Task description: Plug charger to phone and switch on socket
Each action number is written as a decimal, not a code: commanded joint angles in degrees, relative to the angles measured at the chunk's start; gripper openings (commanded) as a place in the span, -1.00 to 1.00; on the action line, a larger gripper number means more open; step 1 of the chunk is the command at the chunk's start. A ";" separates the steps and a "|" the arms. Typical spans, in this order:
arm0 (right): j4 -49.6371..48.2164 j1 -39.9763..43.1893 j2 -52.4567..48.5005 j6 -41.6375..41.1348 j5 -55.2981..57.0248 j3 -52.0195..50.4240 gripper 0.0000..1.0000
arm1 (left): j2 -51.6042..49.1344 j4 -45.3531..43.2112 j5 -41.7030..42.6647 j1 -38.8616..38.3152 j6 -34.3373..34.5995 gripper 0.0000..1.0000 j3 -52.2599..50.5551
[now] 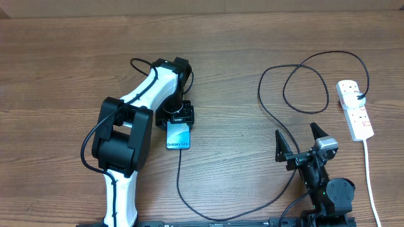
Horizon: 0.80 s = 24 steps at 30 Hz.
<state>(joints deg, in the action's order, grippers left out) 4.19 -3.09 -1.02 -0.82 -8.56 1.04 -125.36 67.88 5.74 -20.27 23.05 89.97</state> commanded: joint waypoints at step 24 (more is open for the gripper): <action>-0.20 -0.17 0.02 0.26 0.42 -0.55 1.00 | 14.56 -1.03 4.83 2.29 -3.78 0.33 -1.97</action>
<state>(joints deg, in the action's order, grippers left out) 4.16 -3.09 -1.02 -0.84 -8.56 1.04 -115.37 66.65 8.71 -18.24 20.58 88.01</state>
